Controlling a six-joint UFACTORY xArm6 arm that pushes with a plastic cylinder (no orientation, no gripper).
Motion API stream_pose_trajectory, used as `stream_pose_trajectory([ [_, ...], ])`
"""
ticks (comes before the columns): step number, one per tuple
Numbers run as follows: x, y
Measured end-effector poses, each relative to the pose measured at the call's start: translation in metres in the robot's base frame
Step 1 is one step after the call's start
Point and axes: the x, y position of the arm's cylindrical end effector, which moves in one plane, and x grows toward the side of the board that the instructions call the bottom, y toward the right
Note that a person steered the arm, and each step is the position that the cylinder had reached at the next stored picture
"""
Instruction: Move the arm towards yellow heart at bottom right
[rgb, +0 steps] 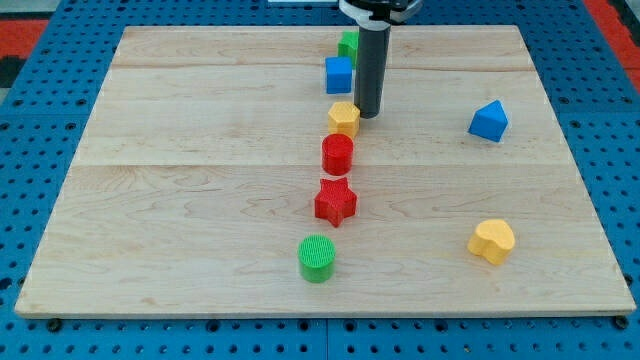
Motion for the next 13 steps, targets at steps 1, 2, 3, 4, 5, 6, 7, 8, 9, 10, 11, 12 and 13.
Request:
stream_pose_trajectory([
  [1,0.028,0.057],
  [2,0.063,0.116],
  [3,0.060,0.167],
  [4,0.043,0.168],
  [5,0.025,0.140],
  [6,0.006,0.156],
  [7,-0.014,0.161],
  [8,-0.012,0.128],
  [9,-0.012,0.108],
  [10,-0.012,0.063],
  [11,-0.016,0.016],
  [12,-0.020,-0.024],
  [13,-0.018,0.008],
])
